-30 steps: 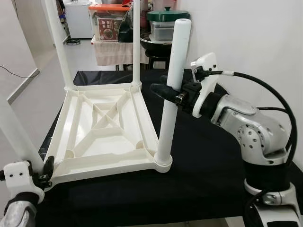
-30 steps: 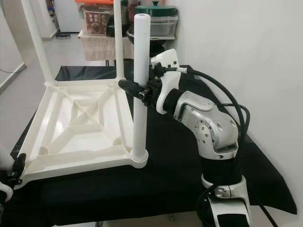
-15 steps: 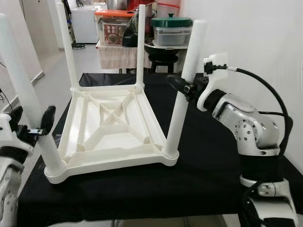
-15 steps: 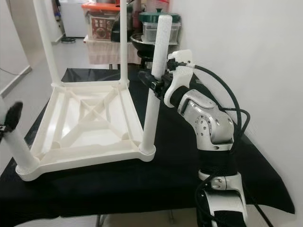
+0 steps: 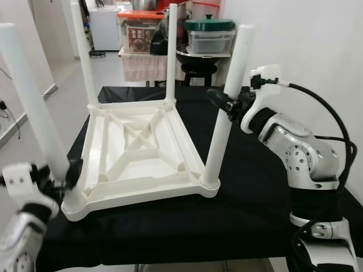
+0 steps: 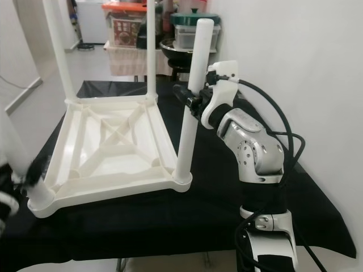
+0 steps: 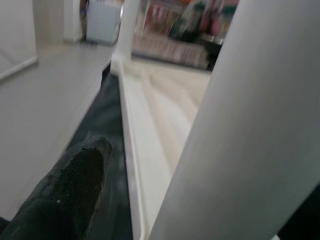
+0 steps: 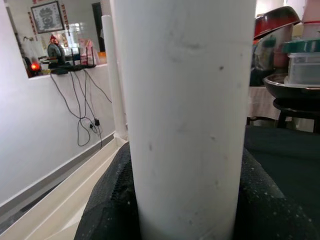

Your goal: Building children table

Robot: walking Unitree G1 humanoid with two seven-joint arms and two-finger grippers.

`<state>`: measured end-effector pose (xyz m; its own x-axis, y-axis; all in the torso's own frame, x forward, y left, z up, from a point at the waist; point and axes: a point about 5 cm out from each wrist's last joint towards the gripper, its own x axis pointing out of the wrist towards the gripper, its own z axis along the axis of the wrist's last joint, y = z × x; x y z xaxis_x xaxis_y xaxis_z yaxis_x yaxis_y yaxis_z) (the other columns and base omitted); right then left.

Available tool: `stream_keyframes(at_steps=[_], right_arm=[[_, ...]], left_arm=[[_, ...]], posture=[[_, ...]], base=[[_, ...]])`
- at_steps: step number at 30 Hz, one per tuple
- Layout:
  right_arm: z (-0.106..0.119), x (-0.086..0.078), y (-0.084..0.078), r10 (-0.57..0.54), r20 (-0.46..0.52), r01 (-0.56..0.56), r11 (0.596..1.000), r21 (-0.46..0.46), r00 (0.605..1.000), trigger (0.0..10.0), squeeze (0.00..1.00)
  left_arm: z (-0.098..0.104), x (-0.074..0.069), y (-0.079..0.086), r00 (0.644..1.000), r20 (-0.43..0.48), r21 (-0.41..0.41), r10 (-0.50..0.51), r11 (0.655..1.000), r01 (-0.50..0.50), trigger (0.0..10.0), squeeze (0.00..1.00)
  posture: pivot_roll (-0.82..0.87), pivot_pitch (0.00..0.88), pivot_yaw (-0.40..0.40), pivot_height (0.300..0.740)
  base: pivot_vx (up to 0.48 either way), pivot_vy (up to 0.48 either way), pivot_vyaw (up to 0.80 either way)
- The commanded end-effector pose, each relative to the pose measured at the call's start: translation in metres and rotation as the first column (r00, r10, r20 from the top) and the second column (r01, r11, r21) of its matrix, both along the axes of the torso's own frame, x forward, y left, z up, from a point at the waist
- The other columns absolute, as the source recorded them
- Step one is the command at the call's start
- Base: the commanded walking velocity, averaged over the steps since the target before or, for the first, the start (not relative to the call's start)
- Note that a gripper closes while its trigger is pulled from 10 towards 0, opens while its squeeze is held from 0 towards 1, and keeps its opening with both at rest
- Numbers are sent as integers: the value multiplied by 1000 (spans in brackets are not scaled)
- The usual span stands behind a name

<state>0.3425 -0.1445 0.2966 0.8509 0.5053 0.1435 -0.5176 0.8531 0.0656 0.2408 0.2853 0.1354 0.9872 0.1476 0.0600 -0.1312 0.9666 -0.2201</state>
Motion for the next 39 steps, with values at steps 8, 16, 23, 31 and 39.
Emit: stream_keyframes(at_steps=[8, 16, 23, 31, 39], right_arm=[[-11, -1, 8, 40, -54, -39, 999, 17, 998, 0, 0], [-12, -7, 16, 80, -63, -80, 997, 7, 995, 0, 0], [-12, -9, 17, 91, -67, -91, 996, 0, 994, 0, 0], [-12, -6, 15, 62, -76, -62, 998, -6, 995, 10000, 0], [-12, -5, 13, 43, -76, -44, 999, -10, 996, 10000, 0]], left_arm=[[-29, -8, 17, 985, -130, -22, 111, 993, -115, 10000, 0], [-37, -8, 21, 983, -131, -52, 127, 990, -135, 0, 0], [-40, -14, 22, 980, -128, -48, 150, 986, -157, 0, 0], [-29, -16, 32, 977, -88, -22, 192, 981, -195, 0, 0], [-14, -12, 37, 978, -37, 16, 205, 979, -205, 0, 0]], posture=[[1, 0, -47, 740], [-14, 0, -50, 740], [-16, 0, -58, 740], [-7, 0, -60, 740], [0, 0, -58, 740]], base=[[0, 0, 0], [0, 0, 0], [0, 0, 0], [0, 0, 0], [0, 0, 0]])
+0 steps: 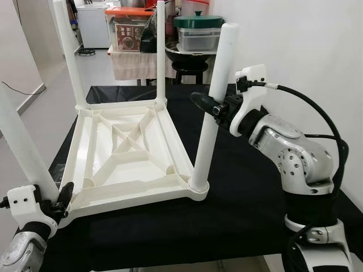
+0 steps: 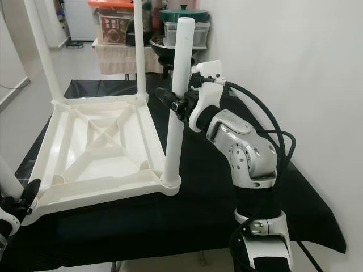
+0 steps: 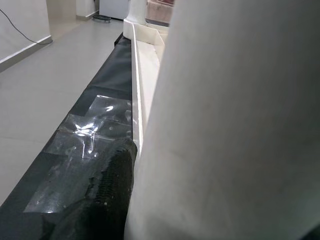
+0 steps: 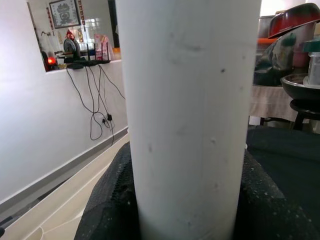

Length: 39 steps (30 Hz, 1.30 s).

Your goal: Building children table

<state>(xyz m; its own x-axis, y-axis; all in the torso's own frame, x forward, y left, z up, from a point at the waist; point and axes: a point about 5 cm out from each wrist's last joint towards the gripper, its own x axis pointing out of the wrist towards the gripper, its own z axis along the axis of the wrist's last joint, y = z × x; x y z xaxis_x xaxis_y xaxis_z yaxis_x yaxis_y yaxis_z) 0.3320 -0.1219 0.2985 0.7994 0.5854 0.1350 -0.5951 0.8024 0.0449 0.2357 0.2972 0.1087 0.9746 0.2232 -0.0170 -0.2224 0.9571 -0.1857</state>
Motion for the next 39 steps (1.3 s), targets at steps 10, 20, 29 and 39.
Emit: stream_keyframes(at_steps=[10, 20, 29, 39], right_arm=[[-17, 24, -35, -249, -170, 281, 938, 203, 953, 10000, 0], [-118, 39, -31, -362, -672, 697, 640, 324, 645, 10000, 0], [-203, 7, 73, -187, -911, 757, 629, 176, 367, 10000, 0], [-236, -18, 97, -245, -937, 740, 672, 21, 249, 10000, 129]], left_arm=[[126, 18, 39, 949, 311, 184, 59, 976, -121, 10000, 0], [380, 54, -14, 719, 559, 598, -413, 801, -5, 10000, 0], [432, 81, -145, 474, 410, 733, -779, 591, 338, 10000, 0], [372, 96, -189, 186, 106, 684, -977, 207, 700, 10000, 1000]], posture=[[38, 0, -58, 740], [149, 0, -1, 740], [185, 0, 46, 740], [155, 0, 41, 740]], base=[[0, 0, 0], [0, 0, 0], [0, 0, 0], [0, 0, 0]])
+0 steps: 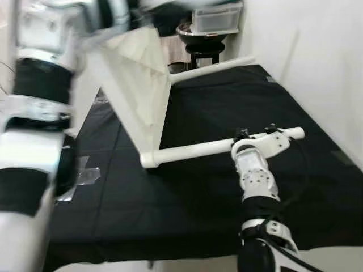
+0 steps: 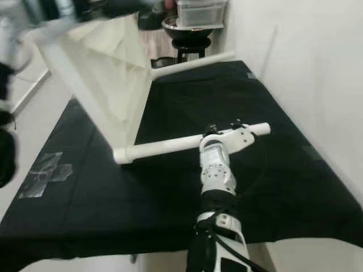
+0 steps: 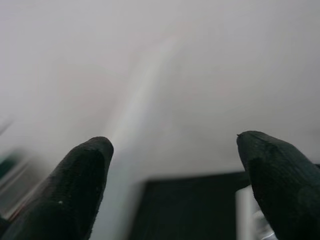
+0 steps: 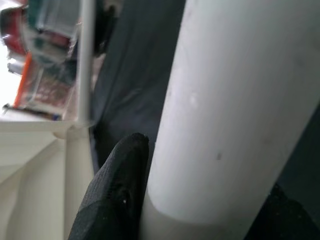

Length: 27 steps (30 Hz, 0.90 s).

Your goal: Building children table

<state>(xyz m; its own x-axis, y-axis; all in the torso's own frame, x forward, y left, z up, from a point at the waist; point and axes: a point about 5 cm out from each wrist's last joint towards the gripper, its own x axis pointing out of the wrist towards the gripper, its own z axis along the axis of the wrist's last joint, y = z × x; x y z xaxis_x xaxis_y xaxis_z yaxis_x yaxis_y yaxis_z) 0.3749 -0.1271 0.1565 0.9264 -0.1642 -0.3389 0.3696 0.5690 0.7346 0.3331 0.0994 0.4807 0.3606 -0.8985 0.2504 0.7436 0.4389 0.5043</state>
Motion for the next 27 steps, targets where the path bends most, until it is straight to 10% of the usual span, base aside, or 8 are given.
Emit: stream_keyframes(at_steps=[1, 2, 14, 15, 17, 27], right_arm=[[-94, -61, 102, 283, -391, -261, 959, 111, 876, 10000, 129], [-93, -61, 99, 266, -382, -245, 964, 104, 885, 10000, 1000], [-67, -79, 75, 179, -314, -146, 981, 125, 932, 10000, 1000], [-52, -81, 60, 139, -236, -102, 982, 162, 962, 10000, 1000], [-46, -82, 51, 117, -205, -81, 982, 173, 972, 10000, 1000], [-17, -139, 20, 147, -101, -112, 950, 291, 984, 10000, 898]], left_arm=[[0, -2, 9, 1000, -12, 3, -16, 1000, 16, 10000, 1000], [-7, 0, 9, 998, -45, 26, -44, 999, 45, 10000, 1000], [-19, -2, 13, 986, -109, 72, -128, 988, 136, 10000, 1000], [-23, -3, 13, 981, -124, 74, -149, 985, 159, 10000, 180], [-25, -4, 14, 979, -131, 76, -157, 983, 168, 10000, 27], [-39, -16, 15, 937, -166, 101, -308, 940, 327, 10000, 0]], posture=[[155, 0, 41, 740], [157, 0, 35, 740], [109, 10, 5, 740], [89, 16, 9, 740], [89, 16, 9, 740], [18, 16, 28, 740]], base=[[0, 0, 0], [0, 0, 0], [0, 0, 0], [0, 0, 0], [0, 0, 0], [0, 0, 0]])
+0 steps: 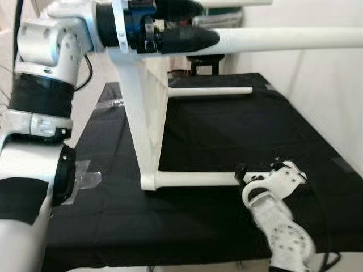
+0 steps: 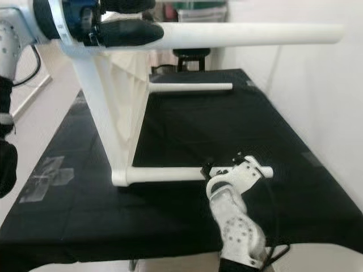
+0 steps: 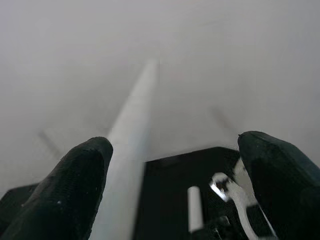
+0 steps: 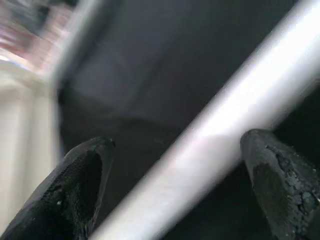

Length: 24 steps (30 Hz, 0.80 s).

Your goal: Building children table

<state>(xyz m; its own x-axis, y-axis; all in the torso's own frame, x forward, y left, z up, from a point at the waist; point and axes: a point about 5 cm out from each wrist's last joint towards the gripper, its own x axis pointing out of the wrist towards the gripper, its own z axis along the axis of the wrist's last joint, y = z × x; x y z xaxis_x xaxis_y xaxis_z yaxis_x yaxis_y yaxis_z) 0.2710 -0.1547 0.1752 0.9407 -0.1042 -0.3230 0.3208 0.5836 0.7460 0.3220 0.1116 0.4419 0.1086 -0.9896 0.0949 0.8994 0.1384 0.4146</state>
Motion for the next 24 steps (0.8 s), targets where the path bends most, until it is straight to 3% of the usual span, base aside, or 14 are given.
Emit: stream_keyframes(at_steps=[1, 5, 6, 7, 8, 12, 14, 15, 16, 17, 19, 21, 22, 24], right_arm=[[-35, -35, 47, 94, -135, -53, 960, 276, 986, 10000, 898], [-32, -42, 46, 149, -76, -120, 947, 298, 986, 10000, 890], [-28, -43, 46, 206, -16, -193, 941, 278, 978, 10000, 404], [-28, -43, 46, 206, -16, -193, 941, 278, 978, 10000, 404], [-25, -44, 45, 236, 17, -232, 934, 272, 972, 10000, 0], [-20, -43, 40, 282, 53, -286, 934, 215, 958, 10000, 0], [-9, -28, 20, 271, 84, -273, 962, 21, 959, 10000, 0], [-9, -28, 20, 271, 84, -273, 962, 21, 959, 10000, 0], [-2, -18, 9, 251, 102, -241, 965, -104, 963, 10000, 0], [-2, -18, 9, 251, 102, -241, 965, -104, 963, 10000, 0], [11, -2, -12, 224, 110, -176, 926, -335, 968, 10000, 0], [15, 2, -18, 209, 113, -151, 910, -387, 971, 10000, 0], [20, 8, -28, 181, 127, -107, 889, -445, 975, 10000, 0], [20, 8, -28, 181, 127, -107, 889, -445, 975, 10000, 0]], left_arm=[[0, -5, 3, 999, 1, 0, -34, 999, 34, 10000, 0], [-4, -8, 3, 996, -21, 4, -84, 996, 84, 10000, 0], [-12, -14, 6, 990, -58, 54, -130, 990, 133, 10000, 0], [-12, -14, 6, 990, -58, 54, -130, 990, 133, 10000, 0], [-24, -22, 9, 980, -78, 120, -185, 974, 193, 10000, 0], [-44, -33, 15, 958, -149, 185, -245, 945, 270, 10000, 0], [-56, -36, 19, 950, -199, 114, -240, 957, 266, 10000, 0], [-56, -36, 19, 950, -199, 114, -240, 957, 266, 10000, 0], [-64, -36, 21, 950, -221, 63, -222, 969, 241, 10000, 0], [-64, -36, 21, 950, -221, 63, -222, 969, 241, 10000, 0], [-88, -31, 22, 939, -294, -45, -177, 984, 171, 10000, 0], [-96, -30, 22, 934, -319, -74, -164, 986, 147, 10000, 0], [-114, -27, 21, 923, -362, -123, -132, 988, 93, 10000, 0], [-114, -27, 21, 923, -362, -123, -132, 988, 93, 10000, 0]], posture=[[18, 16, 28, 740], [-1, 2, 37, 740], [-9, 0, 43, 740], [-9, 0, 43, 740], [-15, 0, 41, 740], [-19, 0, 38, 740], [-25, 0, 41, 740], [-25, 0, 41, 740], [-26, 0, 43, 740], [-26, 0, 43, 740], [-29, 0, 41, 740], [-29, 0, 41, 740], [-34, 0, 41, 740], [-34, 0, 41, 740]], base=[[0, 0, 0], [0, 0, 0], [0, 0, 0], [0, 0, 0], [0, 0, 0], [0, 0, 0], [0, 0, 0], [0, 0, 0], [0, 0, 0], [0, 0, 0], [0, 0, 0], [0, 0, 0], [0, 0, 0], [0, 0, 0]])
